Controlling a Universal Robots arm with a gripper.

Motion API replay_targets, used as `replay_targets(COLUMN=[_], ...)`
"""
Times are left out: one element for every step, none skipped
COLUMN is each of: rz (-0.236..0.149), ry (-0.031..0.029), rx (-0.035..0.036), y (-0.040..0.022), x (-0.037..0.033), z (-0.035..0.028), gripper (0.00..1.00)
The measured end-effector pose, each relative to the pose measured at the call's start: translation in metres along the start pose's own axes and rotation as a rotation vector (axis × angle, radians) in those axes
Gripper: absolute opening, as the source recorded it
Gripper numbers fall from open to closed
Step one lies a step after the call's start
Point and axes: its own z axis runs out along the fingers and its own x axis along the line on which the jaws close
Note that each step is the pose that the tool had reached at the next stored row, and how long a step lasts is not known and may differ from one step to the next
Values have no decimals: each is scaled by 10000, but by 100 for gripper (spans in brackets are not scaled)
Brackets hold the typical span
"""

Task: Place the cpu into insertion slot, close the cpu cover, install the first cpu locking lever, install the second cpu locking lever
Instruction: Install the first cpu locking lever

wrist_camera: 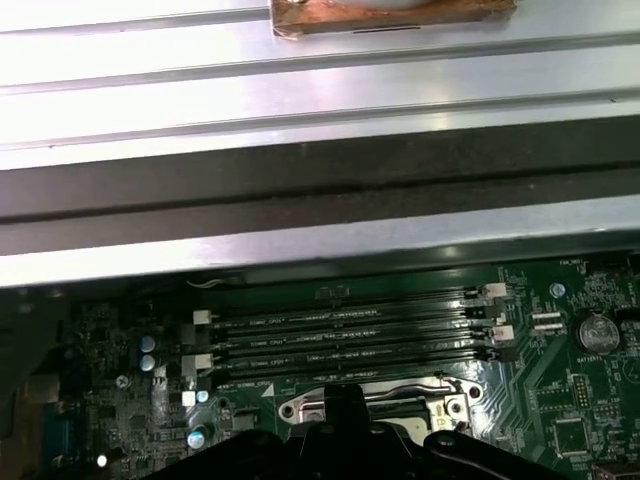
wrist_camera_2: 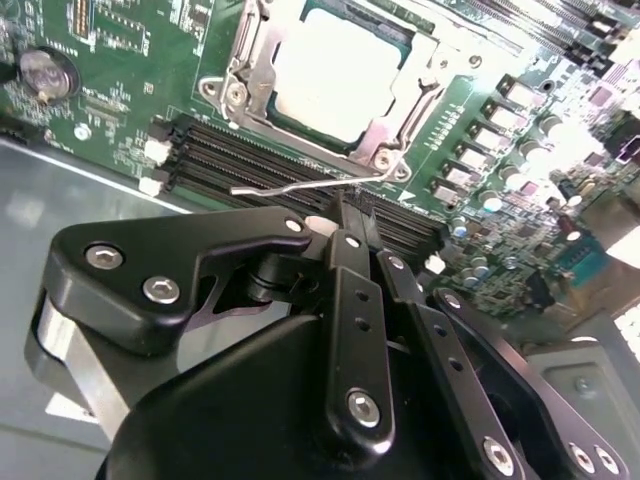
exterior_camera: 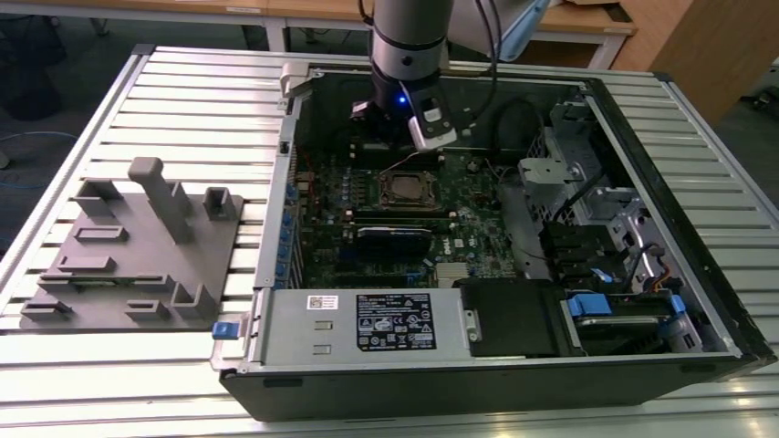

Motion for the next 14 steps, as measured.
replay_targets(rz=[113,224,288,303,304,304,305,304,306,312,331,361,392,431], ry=[-21,-41,-53,-55,-56,-56,-57,-57,-58,-60,-63,-67,-74,-80], rx=[0,-1,0,1,1,1,0,-1,-3,-4,-3,-1,-2,-1], y=[-1,-1,-1,-1,-1,-1,-1,-1,0,1,2,3,4,5], x=[-2,-4,-7,-8,-7,-8,-8,-10,-14,-23,-36,-51,-67,-82], z=[5,10,13,13,13,13,14,14,16,18,20,23,27,31], gripper=[11,11,11,11,11,11,11,11,11,11,11,11,11,11])
